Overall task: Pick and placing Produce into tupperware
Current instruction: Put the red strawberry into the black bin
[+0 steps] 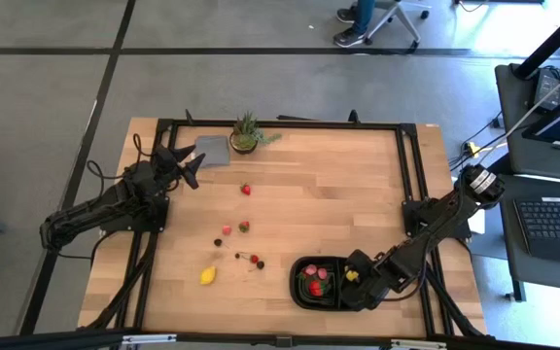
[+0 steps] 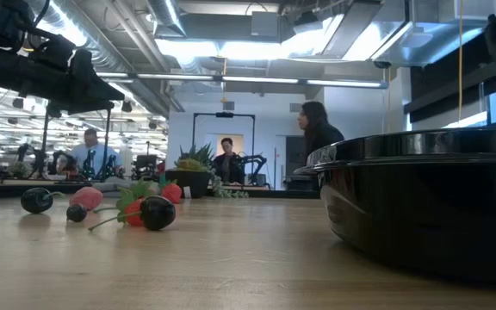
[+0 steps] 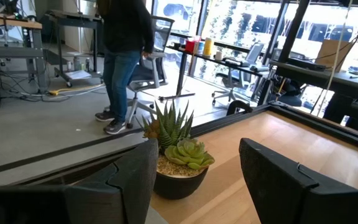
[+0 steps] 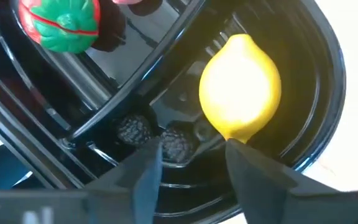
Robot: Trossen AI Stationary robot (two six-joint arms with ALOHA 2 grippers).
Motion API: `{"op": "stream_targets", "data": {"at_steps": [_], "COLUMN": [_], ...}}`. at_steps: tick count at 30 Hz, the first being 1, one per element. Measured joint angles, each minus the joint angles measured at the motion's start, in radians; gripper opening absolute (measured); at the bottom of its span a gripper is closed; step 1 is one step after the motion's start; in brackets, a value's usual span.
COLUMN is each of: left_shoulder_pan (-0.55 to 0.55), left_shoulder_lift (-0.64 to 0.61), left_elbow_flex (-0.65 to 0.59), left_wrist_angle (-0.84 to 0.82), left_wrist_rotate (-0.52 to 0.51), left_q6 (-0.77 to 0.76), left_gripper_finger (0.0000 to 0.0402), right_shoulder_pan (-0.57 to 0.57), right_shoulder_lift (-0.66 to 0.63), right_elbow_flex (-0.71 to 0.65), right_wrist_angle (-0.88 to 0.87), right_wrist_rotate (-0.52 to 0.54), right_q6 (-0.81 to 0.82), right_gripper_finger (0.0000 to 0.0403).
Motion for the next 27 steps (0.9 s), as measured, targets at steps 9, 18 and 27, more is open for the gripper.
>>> {"op": "stream_targets", "data": {"at_steps": [9, 18, 27], "left_shoulder_pan": [0.0, 0.0, 0.0], "left_shoulder_lift": [0.0, 0.0, 0.0], "left_elbow_flex": [0.0, 0.0, 0.0], "left_wrist_angle": [0.006, 0.006, 0.053], "left_wrist_rotate": [0.023, 0.072, 0.158], "left_q6": [-0.024, -0.092, -0.242], "left_gripper_finger": [0.0239, 0.0322, 0.0324], "right_shoulder_pan": [-0.091, -0.319, -0.537], "right_shoulder_lift": [-0.138, -0.338, -0.496], "right_elbow_flex": [0.199, 0.308, 0.31], "right_wrist_angle": [-0.218, -0.461, -0.518], "right_wrist_rotate": [0.234, 0.516, 0.92], "right_q6": [-0.127, -0.508, -0.759], "right_gripper_finger": [0.0245, 0.0242, 0.0244]}}
